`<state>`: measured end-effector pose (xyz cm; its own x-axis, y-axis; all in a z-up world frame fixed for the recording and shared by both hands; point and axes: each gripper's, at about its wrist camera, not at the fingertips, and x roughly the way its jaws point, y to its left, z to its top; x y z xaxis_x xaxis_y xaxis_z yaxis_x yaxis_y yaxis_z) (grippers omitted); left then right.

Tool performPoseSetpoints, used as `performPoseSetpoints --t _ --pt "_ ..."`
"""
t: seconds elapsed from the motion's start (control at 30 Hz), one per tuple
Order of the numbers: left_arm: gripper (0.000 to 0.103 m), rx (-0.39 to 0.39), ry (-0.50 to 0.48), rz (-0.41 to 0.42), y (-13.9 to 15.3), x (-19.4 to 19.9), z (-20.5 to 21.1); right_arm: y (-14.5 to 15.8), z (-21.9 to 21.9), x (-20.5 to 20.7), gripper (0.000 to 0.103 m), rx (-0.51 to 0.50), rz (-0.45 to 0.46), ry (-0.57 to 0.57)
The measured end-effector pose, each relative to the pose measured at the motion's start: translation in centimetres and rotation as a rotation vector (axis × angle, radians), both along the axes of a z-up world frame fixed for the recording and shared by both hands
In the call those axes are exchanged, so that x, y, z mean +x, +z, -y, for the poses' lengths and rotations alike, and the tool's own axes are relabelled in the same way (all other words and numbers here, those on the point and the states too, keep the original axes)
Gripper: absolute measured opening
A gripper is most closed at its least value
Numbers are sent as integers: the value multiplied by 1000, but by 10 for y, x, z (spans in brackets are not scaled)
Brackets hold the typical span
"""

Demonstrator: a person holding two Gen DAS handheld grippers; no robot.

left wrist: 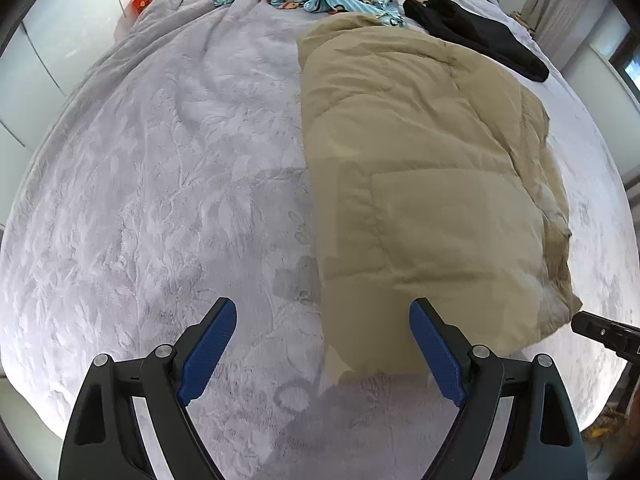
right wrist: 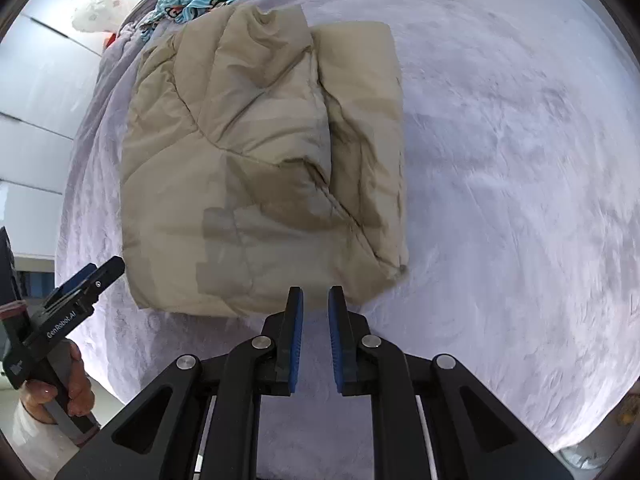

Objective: Fold large clothes

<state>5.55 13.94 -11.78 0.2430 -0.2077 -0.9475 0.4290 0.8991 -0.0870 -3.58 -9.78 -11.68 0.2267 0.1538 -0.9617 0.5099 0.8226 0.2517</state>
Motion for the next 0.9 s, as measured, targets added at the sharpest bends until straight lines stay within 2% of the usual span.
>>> performPoseSetpoints --t 0.17,0.53,0.6,0.9 --pt "89 6 0 2 6 -9 -2 3 -6 -1 14 0 -13 6" --pt "89 52 22 15 18 -36 2 7 1 -21 14 35 29 8" --pt "103 50 24 8 21 -41 4 7 2 -26 14 41 26 4" --pt "103 59 54 45 42 -63 10 30 6 -34 15 22 61 37"
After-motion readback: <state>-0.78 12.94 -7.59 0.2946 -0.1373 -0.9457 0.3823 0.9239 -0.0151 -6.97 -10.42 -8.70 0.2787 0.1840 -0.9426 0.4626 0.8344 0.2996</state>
